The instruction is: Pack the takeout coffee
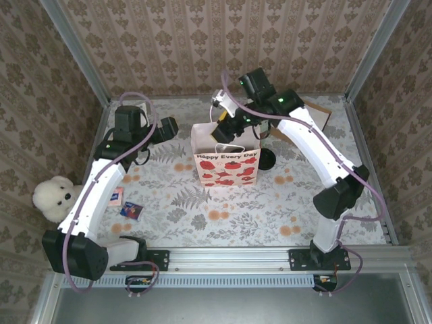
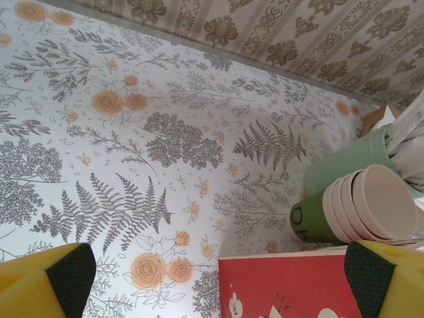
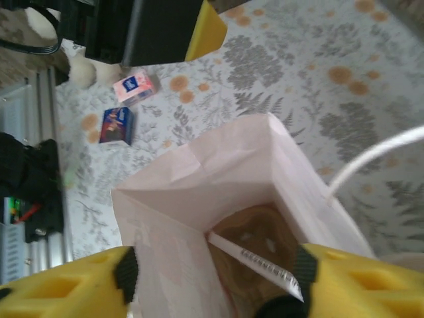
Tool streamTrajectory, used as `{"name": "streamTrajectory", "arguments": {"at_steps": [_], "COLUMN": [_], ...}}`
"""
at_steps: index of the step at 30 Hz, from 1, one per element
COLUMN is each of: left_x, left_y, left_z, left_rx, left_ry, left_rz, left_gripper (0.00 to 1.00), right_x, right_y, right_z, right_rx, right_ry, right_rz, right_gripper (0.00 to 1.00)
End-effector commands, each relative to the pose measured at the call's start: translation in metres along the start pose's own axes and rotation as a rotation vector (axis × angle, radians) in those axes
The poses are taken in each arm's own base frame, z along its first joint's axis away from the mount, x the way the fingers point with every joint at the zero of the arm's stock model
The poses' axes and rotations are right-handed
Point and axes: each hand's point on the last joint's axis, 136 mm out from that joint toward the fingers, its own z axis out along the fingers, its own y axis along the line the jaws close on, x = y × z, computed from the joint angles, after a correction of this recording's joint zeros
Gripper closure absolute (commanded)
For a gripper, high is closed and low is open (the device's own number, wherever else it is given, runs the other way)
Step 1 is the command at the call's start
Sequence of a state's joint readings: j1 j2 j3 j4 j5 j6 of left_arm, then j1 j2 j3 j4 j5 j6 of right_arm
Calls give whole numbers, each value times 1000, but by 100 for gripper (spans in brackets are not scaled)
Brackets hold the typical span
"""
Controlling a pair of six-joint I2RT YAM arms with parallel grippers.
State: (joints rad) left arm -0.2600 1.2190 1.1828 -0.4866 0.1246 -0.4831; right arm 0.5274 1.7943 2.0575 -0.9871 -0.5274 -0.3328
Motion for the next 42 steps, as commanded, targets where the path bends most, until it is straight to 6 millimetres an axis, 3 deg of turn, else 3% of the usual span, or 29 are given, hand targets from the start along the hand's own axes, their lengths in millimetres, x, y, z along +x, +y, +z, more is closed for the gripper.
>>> {"name": "streamTrajectory", "arguments": {"at_steps": [1,3,5,7,9,11,12,14,22,26,34,38,42], "left_x": [-3,-3,-3,-4,-5,-6,-7,-8,-14,-8,-7,-5,-4], "left_y": [-2,0,4,6,6,2,-3,-14,-19,-14,-8,-9,-9], "left_z": [3,5,7,9,10,12,11,11,9,10,15,18,17], "left_rx": [15,4,-14,-21,-17,14,43,113,154,129,102,112,114], "left_ry": [5,4,-1,-6,-10,-13,-20,-44,-109,-85,-84,-73,-70], "left_rz": [-11,-14,-17,-25,-27,-21,-10,16,32,38,31,16,5], "left_gripper": [0,0,0,0,0,0,0,0,0,0,0,0,0], "right_x": [-14,-3,25,68,122,173,194,223,278,292,321,329,335], "right_y": [-15,-46,-88,-126,-159,-184,-196,-213,-300,-335,-368,-372,-370], "right_z": [-76,-102,-134,-165,-183,-189,-183,-169,-119,-100,-73,-58,-48], "right_rx": [218,371,563,707,796,859,861,853,953,996,1060,1033,1012], "right_ry": [-119,-178,-247,-301,-304,-259,-211,-115,166,202,373,383,416], "right_rz": [50,155,320,535,757,942,1003,1082,1144,1148,1087,1087,1059], "right_gripper": [20,8,0,0,0,0,0,0,0,0,0,2,10]}}
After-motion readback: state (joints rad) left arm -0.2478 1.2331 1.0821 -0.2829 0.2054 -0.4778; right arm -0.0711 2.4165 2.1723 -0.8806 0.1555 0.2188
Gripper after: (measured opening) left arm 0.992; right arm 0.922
